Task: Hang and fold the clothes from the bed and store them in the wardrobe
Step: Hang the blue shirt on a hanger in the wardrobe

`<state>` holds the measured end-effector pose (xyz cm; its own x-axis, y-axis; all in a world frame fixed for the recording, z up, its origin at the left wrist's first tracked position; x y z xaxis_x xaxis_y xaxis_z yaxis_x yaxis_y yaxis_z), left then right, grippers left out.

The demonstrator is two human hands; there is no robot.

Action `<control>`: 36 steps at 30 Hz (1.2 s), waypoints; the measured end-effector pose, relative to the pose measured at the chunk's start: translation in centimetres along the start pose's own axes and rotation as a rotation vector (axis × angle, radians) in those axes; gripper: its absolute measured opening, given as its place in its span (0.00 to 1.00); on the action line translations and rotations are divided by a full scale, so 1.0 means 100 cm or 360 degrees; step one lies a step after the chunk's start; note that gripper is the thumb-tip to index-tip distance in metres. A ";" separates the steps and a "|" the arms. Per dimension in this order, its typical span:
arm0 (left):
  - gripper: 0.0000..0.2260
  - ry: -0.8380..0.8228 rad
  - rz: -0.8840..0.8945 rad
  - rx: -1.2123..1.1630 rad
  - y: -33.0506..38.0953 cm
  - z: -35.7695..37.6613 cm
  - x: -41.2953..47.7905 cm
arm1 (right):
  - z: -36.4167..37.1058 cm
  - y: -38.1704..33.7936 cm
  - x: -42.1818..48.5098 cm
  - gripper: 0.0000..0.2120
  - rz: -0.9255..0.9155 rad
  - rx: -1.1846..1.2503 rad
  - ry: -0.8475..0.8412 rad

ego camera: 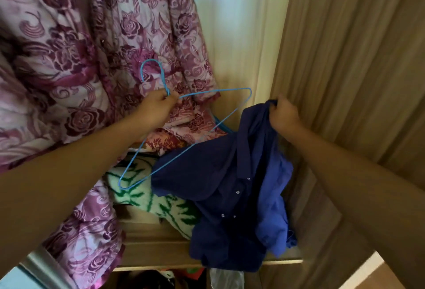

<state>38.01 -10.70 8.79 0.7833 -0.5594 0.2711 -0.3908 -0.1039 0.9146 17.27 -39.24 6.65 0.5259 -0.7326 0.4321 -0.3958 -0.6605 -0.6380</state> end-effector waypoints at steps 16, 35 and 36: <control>0.17 -0.0345 0.0137 -0.0043 0.052 0.106 -0.015 | 0.018 -0.096 -0.014 0.30 -0.0052 0.0311 -0.0350; 0.11 -0.0313 0.0183 0.0787 0.018 0.012 0.025 | -0.043 -0.038 -0.018 0.13 0.0325 0.0724 -0.0401; 0.11 -0.0273 0.0167 0.0796 0.016 0.008 0.024 | -0.046 -0.041 -0.017 0.14 0.0343 0.0743 -0.0402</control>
<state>38.89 -12.91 10.72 0.6539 -0.7098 0.2619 -0.6779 -0.3958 0.6196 14.54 -36.00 11.49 0.6567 -0.7426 0.1318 -0.1695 -0.3156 -0.9336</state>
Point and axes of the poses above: each hand's wrist, its own x-axis towards the middle knuckle, its own z-axis out of the palm, y = z × x, the point moved 6 cm from there along x, towards the middle knuckle, and after that the axes turned 2 degrees about -z, right-handed, at the moved point
